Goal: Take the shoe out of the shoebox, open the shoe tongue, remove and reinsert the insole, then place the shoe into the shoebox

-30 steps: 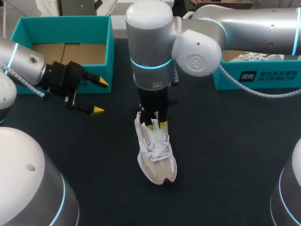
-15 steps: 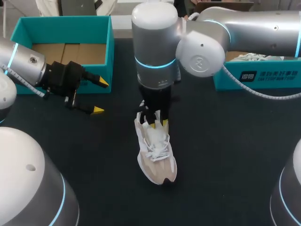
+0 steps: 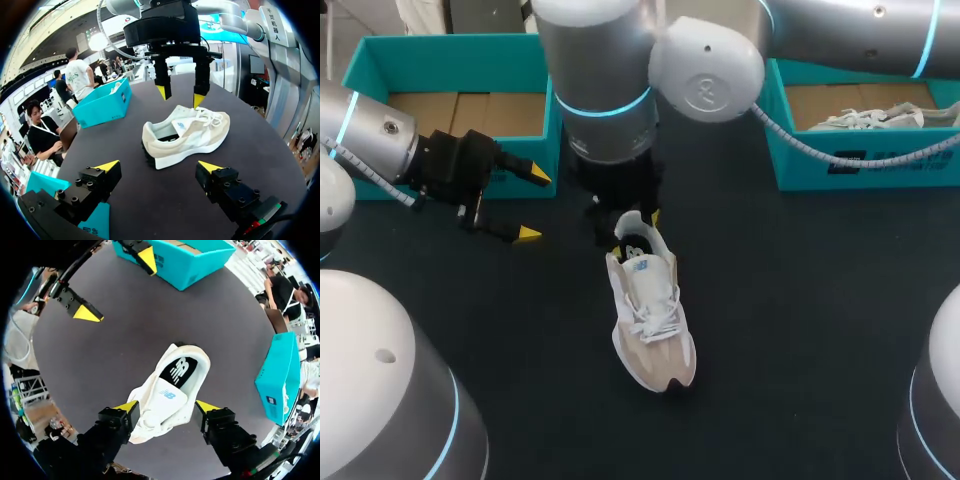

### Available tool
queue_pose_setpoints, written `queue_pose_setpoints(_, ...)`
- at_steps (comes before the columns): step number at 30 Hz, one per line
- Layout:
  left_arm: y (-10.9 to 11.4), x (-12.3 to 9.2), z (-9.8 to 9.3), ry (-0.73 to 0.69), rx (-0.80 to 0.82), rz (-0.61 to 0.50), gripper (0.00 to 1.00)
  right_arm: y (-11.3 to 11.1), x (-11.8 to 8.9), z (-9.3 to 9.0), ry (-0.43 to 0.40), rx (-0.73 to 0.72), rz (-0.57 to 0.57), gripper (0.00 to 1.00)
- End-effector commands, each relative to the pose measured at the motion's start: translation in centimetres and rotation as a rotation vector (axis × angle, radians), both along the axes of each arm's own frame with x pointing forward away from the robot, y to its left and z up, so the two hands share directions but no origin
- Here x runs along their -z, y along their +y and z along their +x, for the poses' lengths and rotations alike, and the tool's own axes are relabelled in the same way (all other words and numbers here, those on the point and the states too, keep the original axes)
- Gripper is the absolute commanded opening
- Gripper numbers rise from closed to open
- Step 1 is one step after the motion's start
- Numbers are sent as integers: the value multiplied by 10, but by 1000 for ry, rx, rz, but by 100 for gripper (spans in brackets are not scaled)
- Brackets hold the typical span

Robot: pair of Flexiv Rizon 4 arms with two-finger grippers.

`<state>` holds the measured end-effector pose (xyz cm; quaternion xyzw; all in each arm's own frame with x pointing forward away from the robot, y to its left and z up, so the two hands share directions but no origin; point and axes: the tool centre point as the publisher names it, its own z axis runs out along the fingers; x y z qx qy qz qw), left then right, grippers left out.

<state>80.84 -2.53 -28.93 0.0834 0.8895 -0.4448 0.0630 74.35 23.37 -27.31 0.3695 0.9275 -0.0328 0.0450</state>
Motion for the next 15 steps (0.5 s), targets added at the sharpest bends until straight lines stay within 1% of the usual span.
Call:
queue_pose_setpoints(1,0,0,0,0,1,2,100,9,1,2,-5,-162,-71,100)
queue_pose_setpoints(6,0,0,0,0,1,2,100,9,1,2,-5,-162,-71,100)
queue_pose_setpoints(7,0,0,0,0,1,2,100,15,5,5,-92,-306,18,100)
queue_pose_setpoints(8,0,0,0,0,1,2,100,16,6,6,-90,-344,13,100)
queue_pose_setpoints(9,0,0,0,0,1,2,100,15,6,8,-79,-398,-27,100)
queue_pose_setpoints(10,0,0,0,0,1,2,100,15,5,12,-89,-456,-10,100)
queue_pose_setpoints(11,0,0,0,0,1,2,100,14,4,15,-94,-464,-12,100)
queue_pose_setpoints(12,0,0,0,0,1,2,100,12,2,21,-95,-522,-18,100)
queue_pose_setpoints(15,0,0,0,0,1,2,100,10,1,33,-91,-628,-20,100)
